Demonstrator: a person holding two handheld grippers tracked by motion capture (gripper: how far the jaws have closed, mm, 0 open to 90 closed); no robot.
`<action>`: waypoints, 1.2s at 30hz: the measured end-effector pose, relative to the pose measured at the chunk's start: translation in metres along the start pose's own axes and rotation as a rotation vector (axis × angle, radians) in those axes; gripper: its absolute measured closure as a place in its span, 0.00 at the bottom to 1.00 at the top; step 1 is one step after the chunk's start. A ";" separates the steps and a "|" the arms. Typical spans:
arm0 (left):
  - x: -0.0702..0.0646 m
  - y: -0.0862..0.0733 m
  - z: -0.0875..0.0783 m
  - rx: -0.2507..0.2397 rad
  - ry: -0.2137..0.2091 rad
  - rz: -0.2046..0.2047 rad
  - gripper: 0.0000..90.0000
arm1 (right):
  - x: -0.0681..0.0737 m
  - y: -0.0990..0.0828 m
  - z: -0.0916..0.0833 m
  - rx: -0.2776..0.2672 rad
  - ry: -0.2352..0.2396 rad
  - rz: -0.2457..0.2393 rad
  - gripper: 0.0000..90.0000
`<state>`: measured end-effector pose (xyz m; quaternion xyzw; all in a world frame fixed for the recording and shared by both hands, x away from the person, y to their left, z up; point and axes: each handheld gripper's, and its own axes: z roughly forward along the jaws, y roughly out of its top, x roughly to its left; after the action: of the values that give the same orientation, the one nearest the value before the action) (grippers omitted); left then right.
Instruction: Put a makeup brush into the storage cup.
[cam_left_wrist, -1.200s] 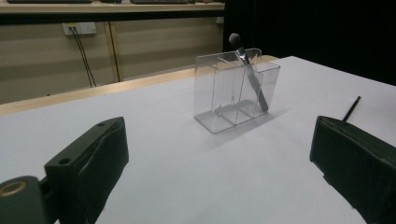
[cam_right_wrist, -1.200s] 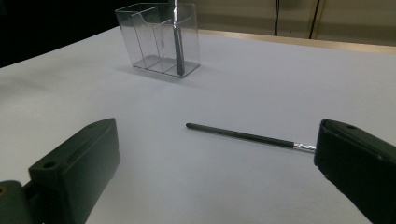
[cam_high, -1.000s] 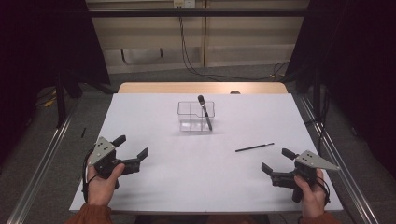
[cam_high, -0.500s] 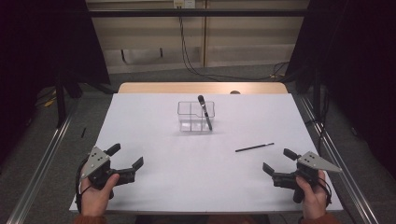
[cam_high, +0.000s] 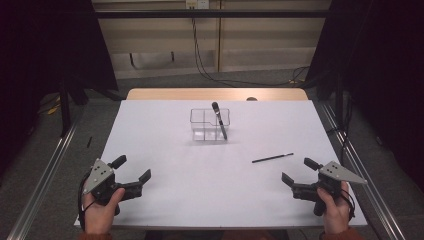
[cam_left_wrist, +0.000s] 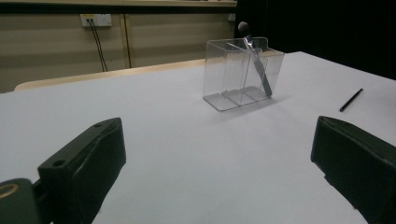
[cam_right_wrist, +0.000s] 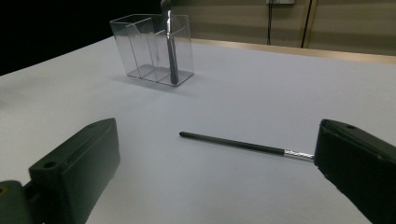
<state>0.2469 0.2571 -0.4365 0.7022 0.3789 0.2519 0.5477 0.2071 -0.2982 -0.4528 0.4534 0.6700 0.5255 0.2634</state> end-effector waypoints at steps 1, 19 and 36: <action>0.000 -0.001 0.000 -0.002 -0.005 -0.001 0.04 | 0.000 0.000 0.000 -0.002 0.000 0.000 0.00; -0.006 -0.002 -0.003 0.012 0.002 0.007 0.04 | -0.011 0.024 0.010 -0.062 -0.011 -0.045 0.00; -0.005 -0.001 -0.003 0.004 -0.006 0.008 0.04 | -0.033 0.055 0.034 -0.072 -0.032 -0.075 0.00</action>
<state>0.2415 0.2546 -0.4366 0.7056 0.3748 0.2513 0.5463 0.2684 -0.3091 -0.4153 0.4264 0.6629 0.5319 0.3096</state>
